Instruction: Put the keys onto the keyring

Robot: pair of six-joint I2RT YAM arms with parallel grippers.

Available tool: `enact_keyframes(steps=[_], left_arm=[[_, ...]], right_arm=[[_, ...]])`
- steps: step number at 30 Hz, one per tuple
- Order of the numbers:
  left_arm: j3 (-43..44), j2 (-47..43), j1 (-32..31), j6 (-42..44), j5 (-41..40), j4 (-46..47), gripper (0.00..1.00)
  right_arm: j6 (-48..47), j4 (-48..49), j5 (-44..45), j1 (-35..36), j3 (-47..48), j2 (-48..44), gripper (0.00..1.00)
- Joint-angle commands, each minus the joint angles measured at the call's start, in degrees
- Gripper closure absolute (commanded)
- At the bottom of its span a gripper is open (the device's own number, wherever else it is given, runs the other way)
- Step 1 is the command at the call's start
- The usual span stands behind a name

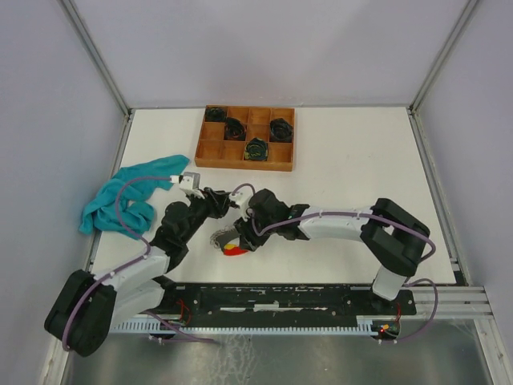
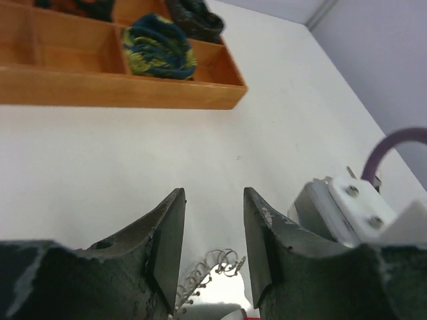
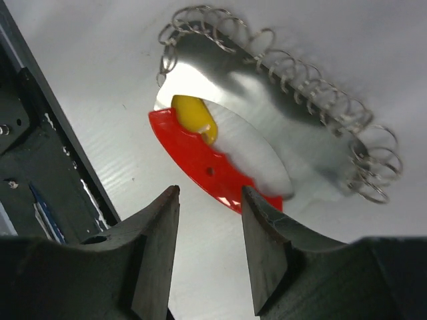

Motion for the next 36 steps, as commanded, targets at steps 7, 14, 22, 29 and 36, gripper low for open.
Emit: enact_keyframes(steps=[7, 14, 22, 29, 36], left_arm=[[-1.2, -13.2, 0.2, -10.34, -19.16, -29.2, 0.44], [-2.03, -11.51, 1.03, -14.16, -11.9, -31.78, 0.43], [-1.97, -8.25, 1.09, -16.73, -3.9, -30.79, 0.44], [-1.46, -4.84, 1.05, -17.46, -0.08, -29.96, 0.46], [-0.01, 1.95, 1.06, -16.19, 2.35, -24.4, 0.47]], right_arm=[[1.8, 2.83, 2.73, 3.17, 8.85, 9.74, 0.55], [0.34, -5.92, 4.63, -1.57, 8.15, 10.76, 0.54], [-3.07, -11.78, 5.25, -12.31, 4.46, 7.06, 0.51], [-3.55, -12.9, 2.73, -13.01, 6.12, 2.58, 0.5], [-0.23, -8.1, 1.41, -10.38, 4.83, -0.61, 0.51]])
